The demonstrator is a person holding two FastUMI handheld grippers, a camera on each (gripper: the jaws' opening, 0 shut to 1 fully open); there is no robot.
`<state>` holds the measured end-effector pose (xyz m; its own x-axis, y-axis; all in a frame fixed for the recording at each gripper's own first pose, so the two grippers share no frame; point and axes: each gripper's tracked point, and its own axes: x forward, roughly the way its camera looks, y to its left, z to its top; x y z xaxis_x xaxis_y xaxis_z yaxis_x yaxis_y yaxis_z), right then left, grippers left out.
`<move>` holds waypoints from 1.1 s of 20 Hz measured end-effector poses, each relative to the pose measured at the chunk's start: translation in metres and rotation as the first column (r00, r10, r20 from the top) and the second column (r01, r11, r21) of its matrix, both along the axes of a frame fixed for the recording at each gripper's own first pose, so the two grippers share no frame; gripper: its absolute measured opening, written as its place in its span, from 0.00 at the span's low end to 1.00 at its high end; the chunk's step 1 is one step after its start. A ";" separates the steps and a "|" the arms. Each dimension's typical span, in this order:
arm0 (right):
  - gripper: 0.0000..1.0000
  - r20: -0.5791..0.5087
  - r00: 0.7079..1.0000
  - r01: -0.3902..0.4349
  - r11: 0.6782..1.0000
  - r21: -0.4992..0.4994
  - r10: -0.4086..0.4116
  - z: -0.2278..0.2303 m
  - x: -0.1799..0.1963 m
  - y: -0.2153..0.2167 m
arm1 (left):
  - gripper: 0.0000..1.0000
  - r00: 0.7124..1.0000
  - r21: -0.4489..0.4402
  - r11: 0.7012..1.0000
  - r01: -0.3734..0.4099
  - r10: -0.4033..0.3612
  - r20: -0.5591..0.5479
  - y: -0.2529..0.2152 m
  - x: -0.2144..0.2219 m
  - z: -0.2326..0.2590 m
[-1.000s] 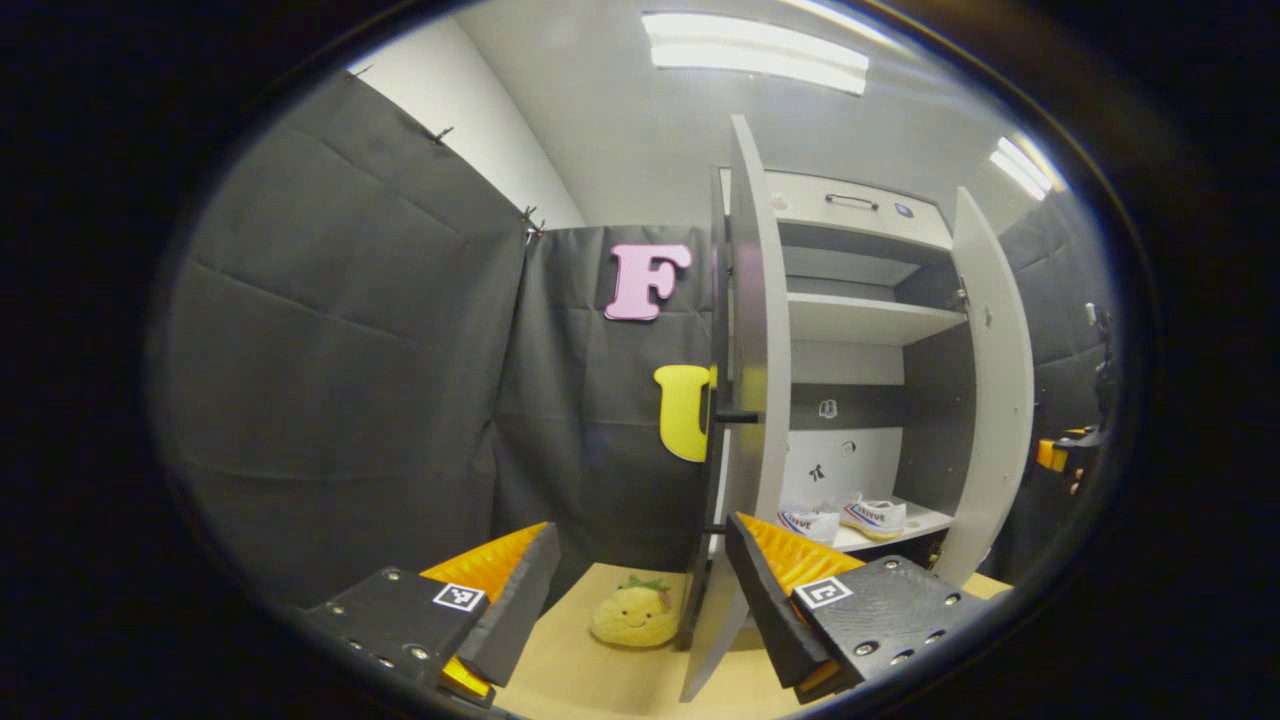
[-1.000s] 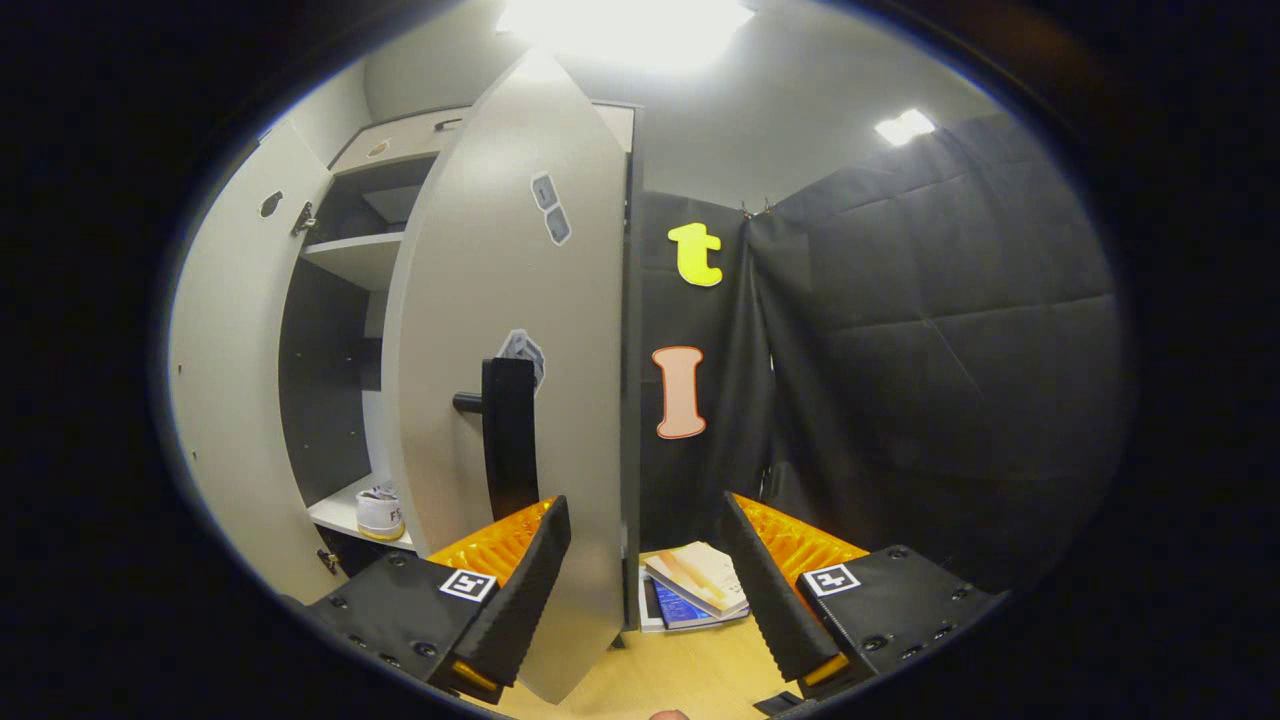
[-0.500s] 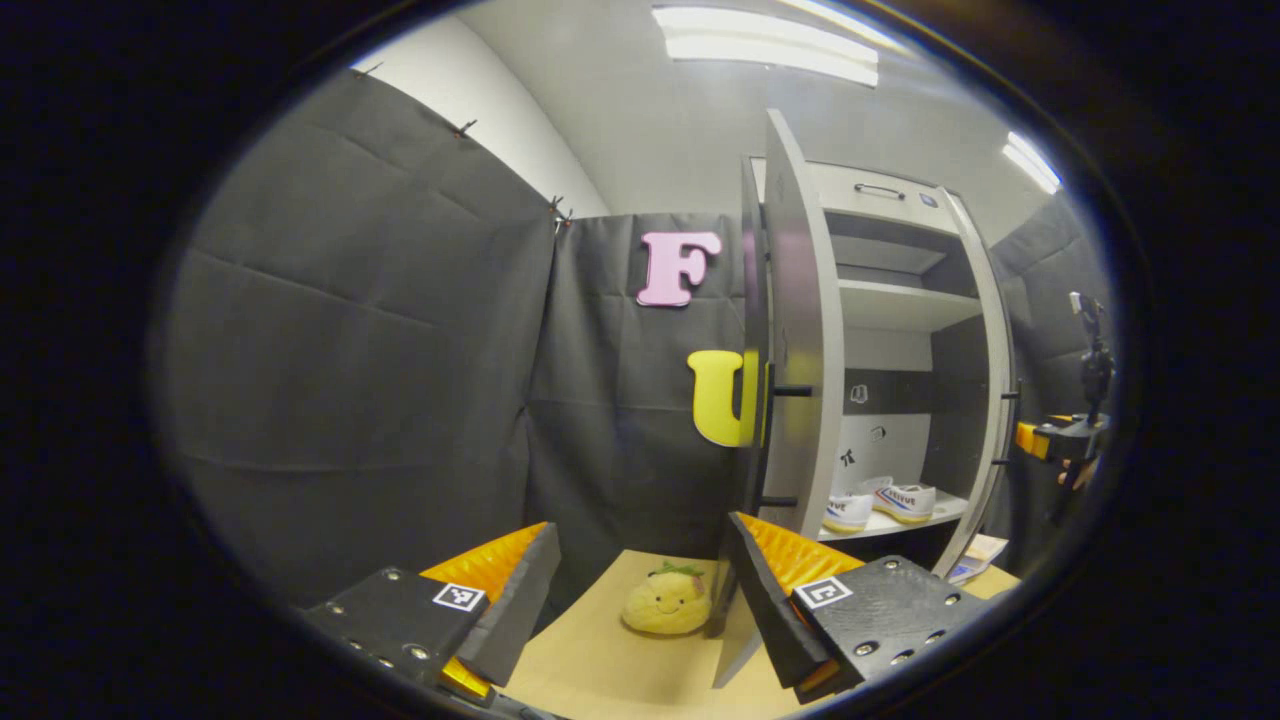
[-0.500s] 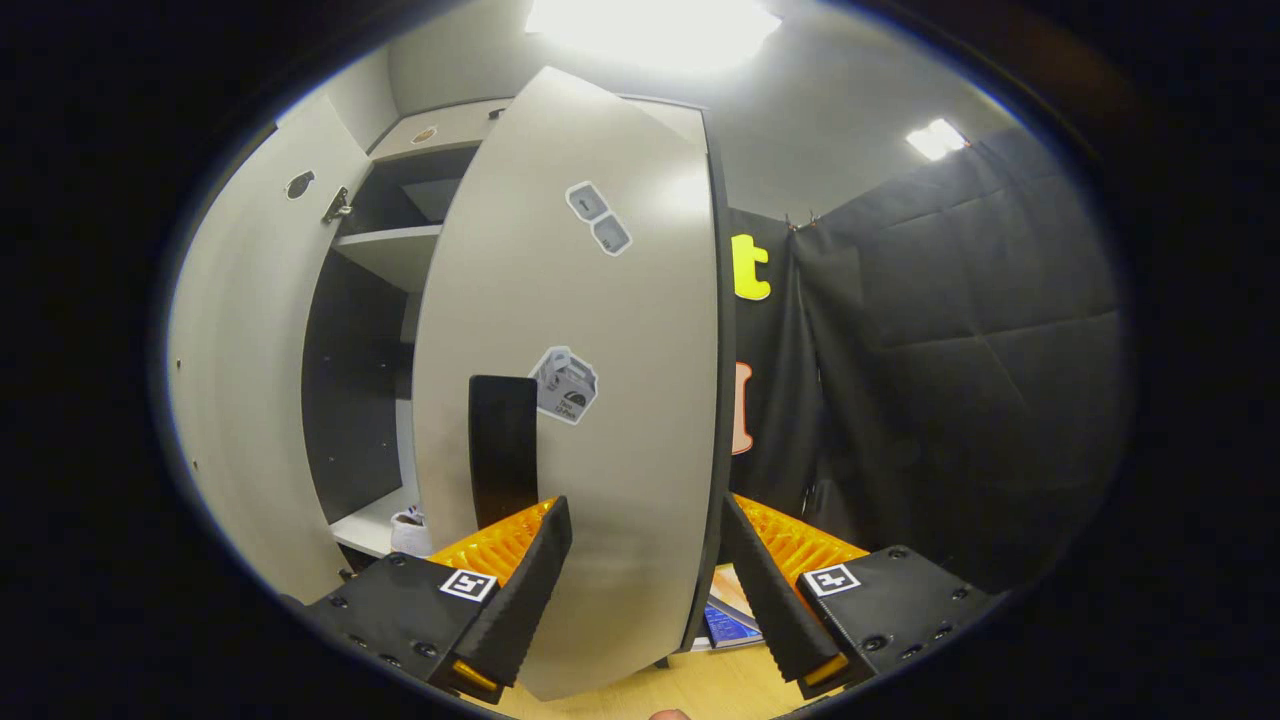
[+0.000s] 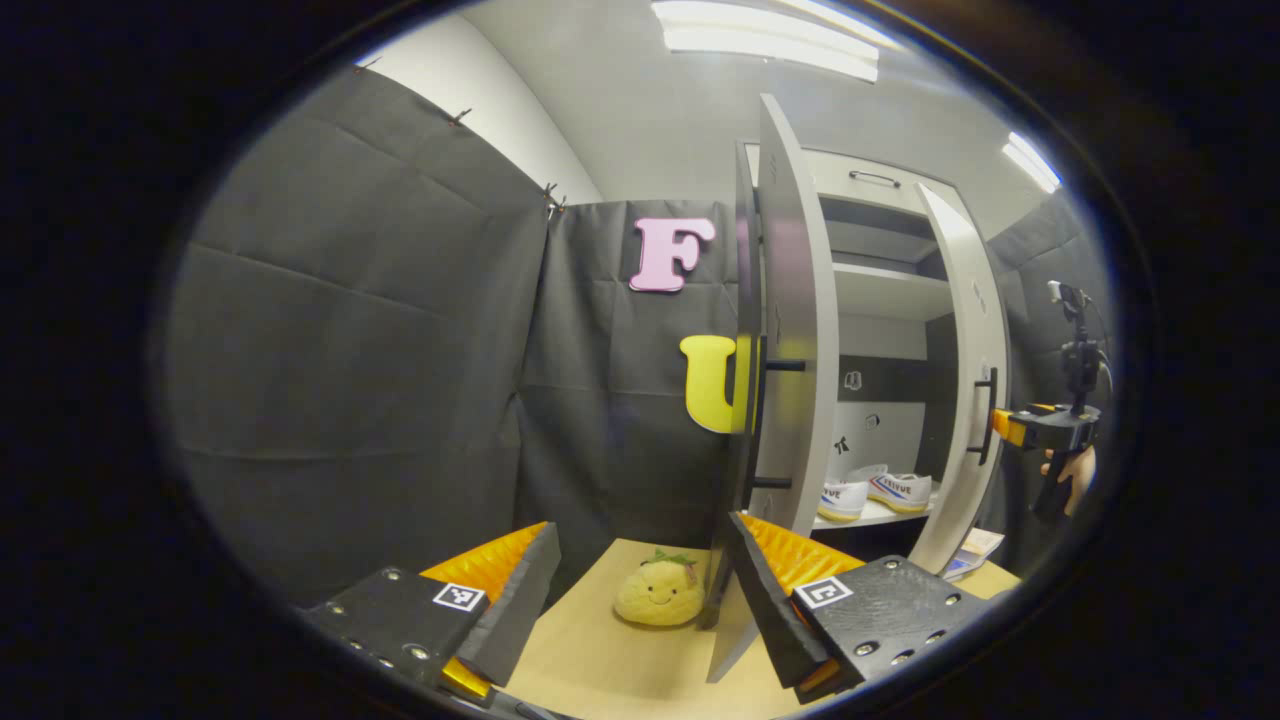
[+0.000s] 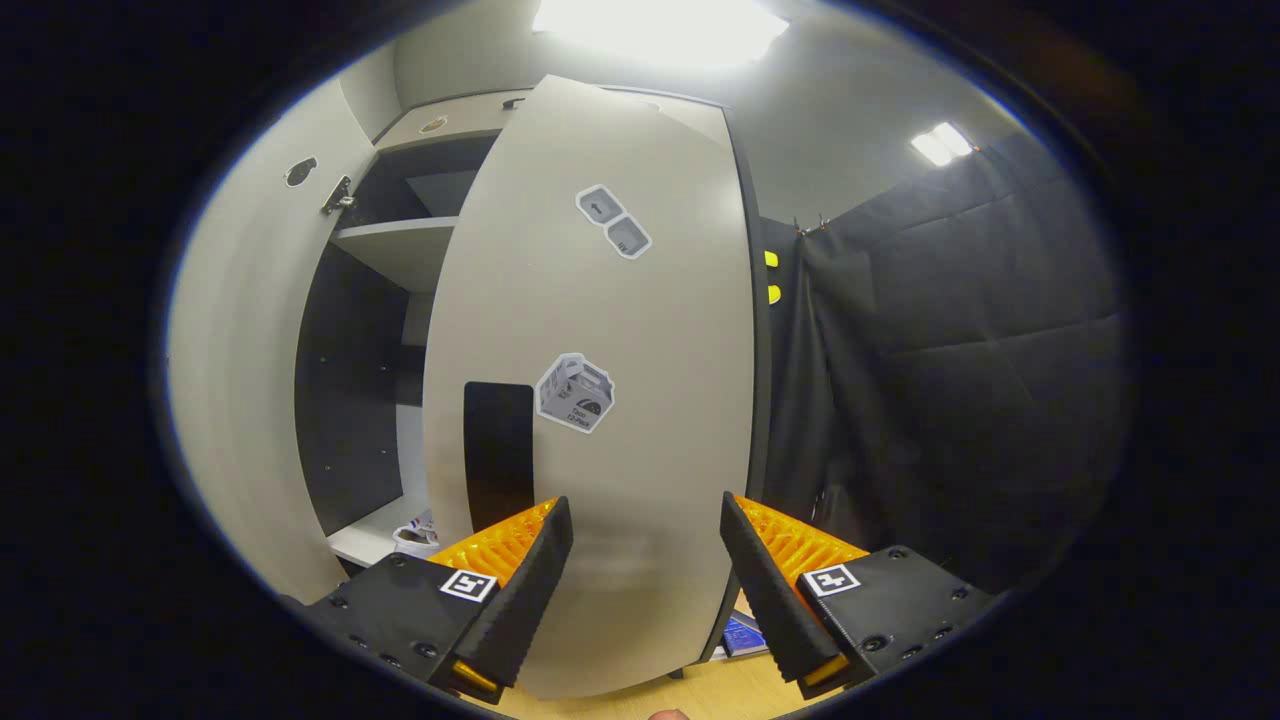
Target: Grab one shoe with the right hand and put it into the shoe cabinet, grab the other shoe with the left hand and put it into the shoe cabinet; then close the right door with the right hand and the left door with the left hand.
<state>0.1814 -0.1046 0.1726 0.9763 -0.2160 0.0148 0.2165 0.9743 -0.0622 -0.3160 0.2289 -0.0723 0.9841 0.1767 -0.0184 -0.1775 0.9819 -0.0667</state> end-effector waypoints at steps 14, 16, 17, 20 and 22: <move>0.97 0.006 0.997 -0.077 0.997 -0.009 0.077 -0.003 -0.049 0.000 | 0.96 0.999 0.001 0.999 -0.040 0.040 -0.026 0.030 0.063 -0.005; 0.98 -0.008 0.997 -0.072 0.997 -0.023 0.072 -0.010 -0.064 -0.007 | 0.96 0.999 -0.002 0.999 -0.046 0.046 -0.014 0.033 0.074 0.005; 0.98 -0.017 0.997 -0.072 0.997 -0.024 0.071 -0.013 -0.071 -0.010 | 0.96 0.999 -0.006 0.999 -0.044 0.044 -0.003 0.034 0.079 0.010; 0.97 -0.033 0.998 -0.056 0.998 -0.024 0.055 -0.020 -0.087 -0.026 | 0.96 0.999 -0.009 1.000 -0.015 0.015 0.029 0.016 0.093 0.026; 0.98 -0.043 0.998 -0.036 0.999 -0.023 0.035 -0.025 -0.094 -0.041 | 0.96 0.999 0.035 0.999 -0.022 0.020 0.034 0.004 0.096 0.030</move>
